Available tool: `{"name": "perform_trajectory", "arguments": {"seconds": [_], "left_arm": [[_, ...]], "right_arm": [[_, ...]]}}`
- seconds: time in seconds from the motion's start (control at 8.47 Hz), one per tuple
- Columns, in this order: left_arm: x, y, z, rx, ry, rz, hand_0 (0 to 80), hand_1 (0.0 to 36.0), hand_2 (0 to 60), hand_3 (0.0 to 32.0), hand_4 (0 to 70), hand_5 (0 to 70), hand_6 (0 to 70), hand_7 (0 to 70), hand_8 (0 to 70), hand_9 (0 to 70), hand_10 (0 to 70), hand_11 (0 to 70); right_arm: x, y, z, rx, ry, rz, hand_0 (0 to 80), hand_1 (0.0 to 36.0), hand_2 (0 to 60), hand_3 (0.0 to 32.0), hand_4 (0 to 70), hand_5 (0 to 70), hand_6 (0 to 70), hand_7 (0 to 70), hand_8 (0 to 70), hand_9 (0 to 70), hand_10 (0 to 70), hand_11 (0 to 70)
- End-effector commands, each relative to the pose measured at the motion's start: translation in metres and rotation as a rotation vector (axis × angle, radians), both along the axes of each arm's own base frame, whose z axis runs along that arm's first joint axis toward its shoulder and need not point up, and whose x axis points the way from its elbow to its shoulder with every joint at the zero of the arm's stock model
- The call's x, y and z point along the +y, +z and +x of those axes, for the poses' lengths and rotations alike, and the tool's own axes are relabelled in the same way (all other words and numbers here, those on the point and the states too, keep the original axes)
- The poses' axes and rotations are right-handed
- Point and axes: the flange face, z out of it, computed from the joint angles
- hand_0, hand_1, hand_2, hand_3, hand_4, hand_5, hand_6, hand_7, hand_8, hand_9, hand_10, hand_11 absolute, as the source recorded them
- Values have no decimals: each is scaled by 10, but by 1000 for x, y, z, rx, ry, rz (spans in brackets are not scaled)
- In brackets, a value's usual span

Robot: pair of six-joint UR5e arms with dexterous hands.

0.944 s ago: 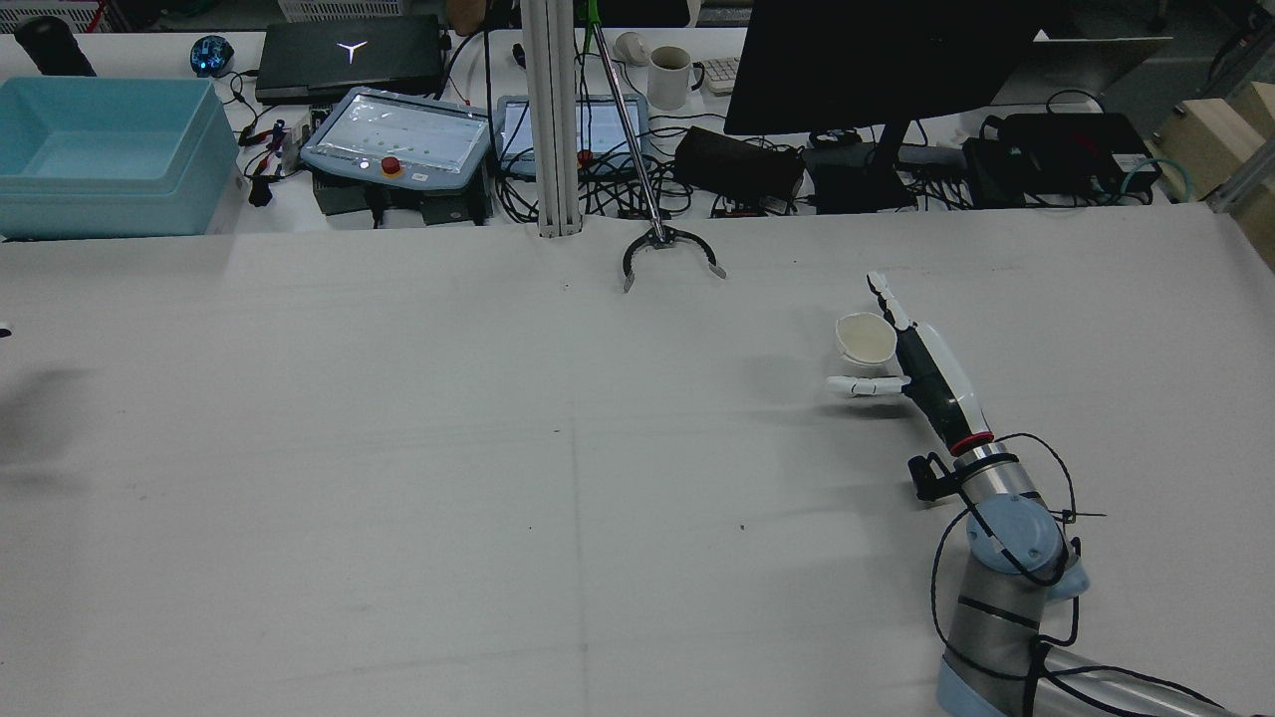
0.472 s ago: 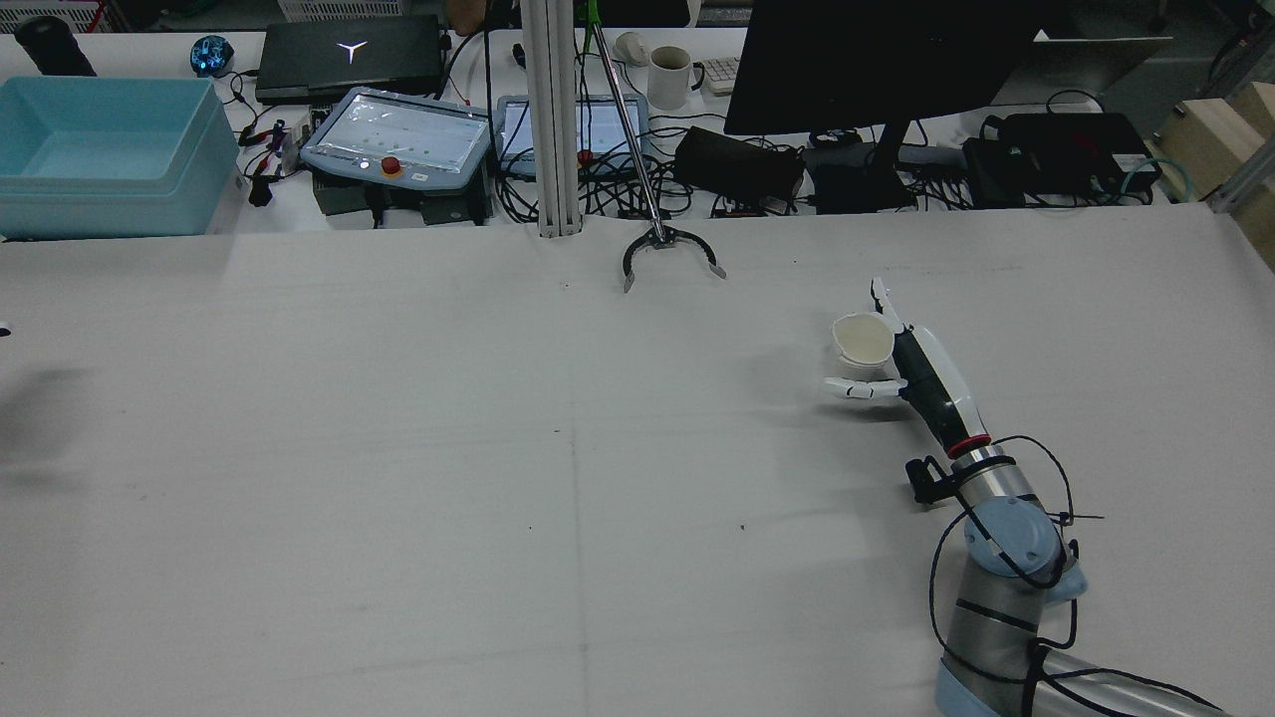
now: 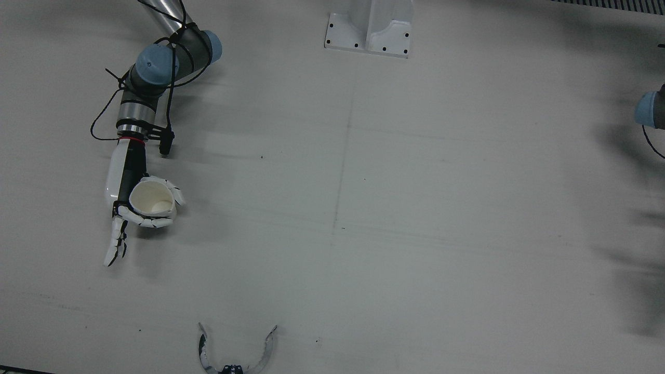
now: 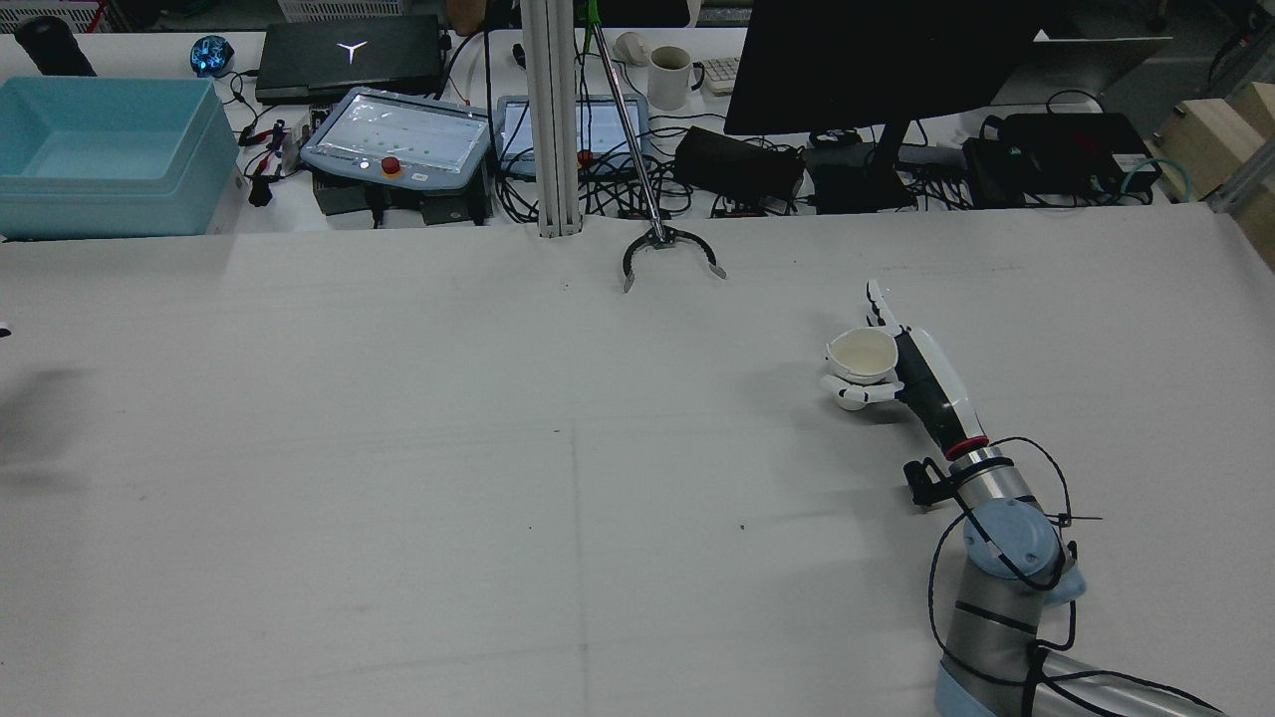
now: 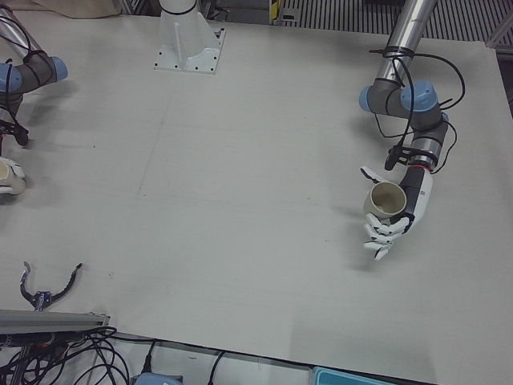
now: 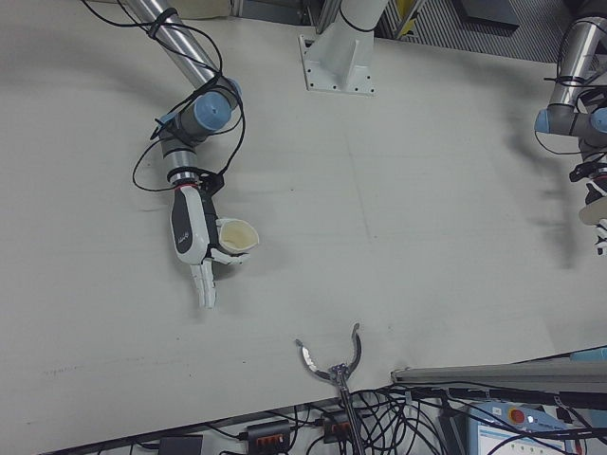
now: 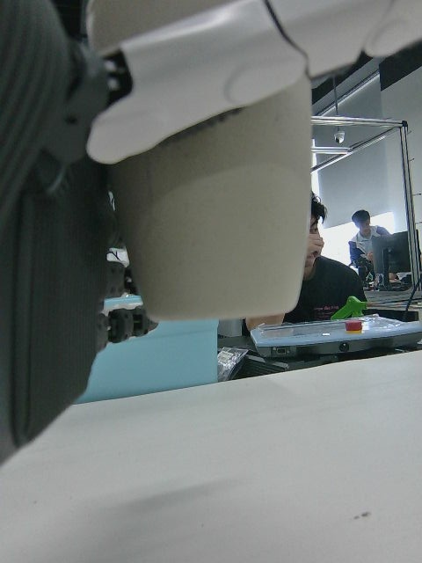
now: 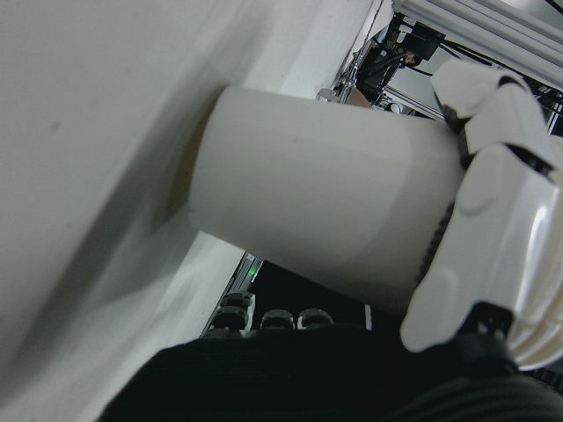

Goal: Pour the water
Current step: 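Lift both cups and bring them toward each other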

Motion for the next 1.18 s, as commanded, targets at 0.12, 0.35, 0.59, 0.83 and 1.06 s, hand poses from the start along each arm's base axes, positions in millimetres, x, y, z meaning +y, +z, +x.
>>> {"name": "perform_trajectory", "arguments": {"seconds": [0.12, 0.35, 0.59, 0.83, 1.06], "left_arm": [[-12, -46, 18, 15, 20, 47, 512, 56, 0, 0, 472, 700, 338, 506, 187, 291, 81, 121], [-32, -109, 91, 40, 116, 85, 521, 50, 0, 0, 508, 700, 364, 529, 199, 304, 84, 125], [-40, -164, 180, 60, 229, 108, 522, 49, 0, 0, 515, 700, 380, 532, 205, 309, 85, 126], [-49, -225, 228, 83, 270, 136, 535, 41, 0, 0, 524, 700, 380, 531, 208, 313, 83, 124], [-45, -263, 257, 81, 295, 172, 538, 27, 0, 0, 509, 700, 360, 502, 202, 304, 85, 126]], "right_arm": [[1, -41, 13, -78, 2, 52, 515, 193, 283, 0, 699, 265, 9, 0, 0, 0, 44, 71], [-3, -78, 34, -103, 30, 100, 530, 209, 262, 0, 618, 303, 9, 0, 0, 0, 33, 58], [-9, -110, 51, -113, 63, 147, 536, 215, 245, 0, 527, 356, 16, 11, 0, 0, 24, 47], [-8, -128, 54, -141, 66, 169, 537, 217, 246, 0, 508, 365, 23, 20, 0, 0, 28, 53], [-2, -171, 63, -160, 83, 228, 539, 221, 246, 0, 491, 382, 25, 28, 0, 0, 29, 56]]}}
